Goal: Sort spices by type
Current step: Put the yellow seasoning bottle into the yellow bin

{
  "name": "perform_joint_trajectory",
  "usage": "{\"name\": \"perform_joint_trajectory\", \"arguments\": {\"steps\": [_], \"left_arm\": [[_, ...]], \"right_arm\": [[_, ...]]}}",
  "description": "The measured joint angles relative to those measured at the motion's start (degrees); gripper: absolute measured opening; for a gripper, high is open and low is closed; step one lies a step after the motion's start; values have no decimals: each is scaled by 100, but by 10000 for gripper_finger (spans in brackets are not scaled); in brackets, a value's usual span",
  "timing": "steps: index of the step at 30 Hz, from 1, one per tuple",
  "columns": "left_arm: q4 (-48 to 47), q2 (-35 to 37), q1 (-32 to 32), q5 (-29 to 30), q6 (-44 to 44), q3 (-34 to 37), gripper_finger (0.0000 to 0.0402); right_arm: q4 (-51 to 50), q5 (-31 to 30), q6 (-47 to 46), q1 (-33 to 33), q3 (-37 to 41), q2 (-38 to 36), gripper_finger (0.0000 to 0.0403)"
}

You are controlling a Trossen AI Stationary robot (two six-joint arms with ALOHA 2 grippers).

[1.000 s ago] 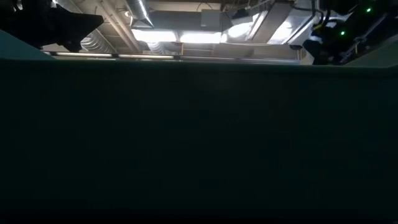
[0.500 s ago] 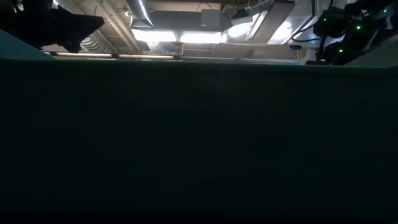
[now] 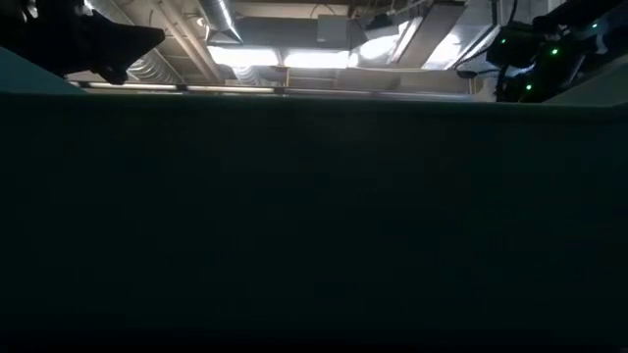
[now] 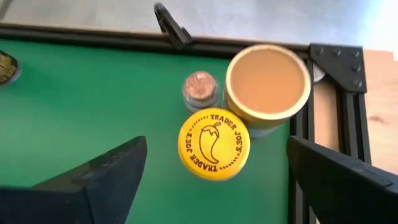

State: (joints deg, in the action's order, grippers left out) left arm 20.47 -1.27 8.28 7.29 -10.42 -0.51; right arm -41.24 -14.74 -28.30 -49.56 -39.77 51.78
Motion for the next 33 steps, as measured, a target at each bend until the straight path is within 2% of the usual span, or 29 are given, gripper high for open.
{"name": "perform_joint_trajectory", "arguments": {"steps": [8, 19, 23, 33], "left_arm": [[-105, -1, 1, 2, -2, 0, 15], [-232, -1, 1, 0, 11, 0, 15], [-231, -1, 1, 0, 111, 0, 15], [-199, -1, 0, 0, 140, 0, 15]], "right_arm": [[316, 2, -61, 2, 0, 759, 371], [477, -214, -210, 2, 2, 1394, 347], [505, -262, -188, 2, 2, 1458, 324], [453, -258, 1, 4, 2, 1452, 233]]}}
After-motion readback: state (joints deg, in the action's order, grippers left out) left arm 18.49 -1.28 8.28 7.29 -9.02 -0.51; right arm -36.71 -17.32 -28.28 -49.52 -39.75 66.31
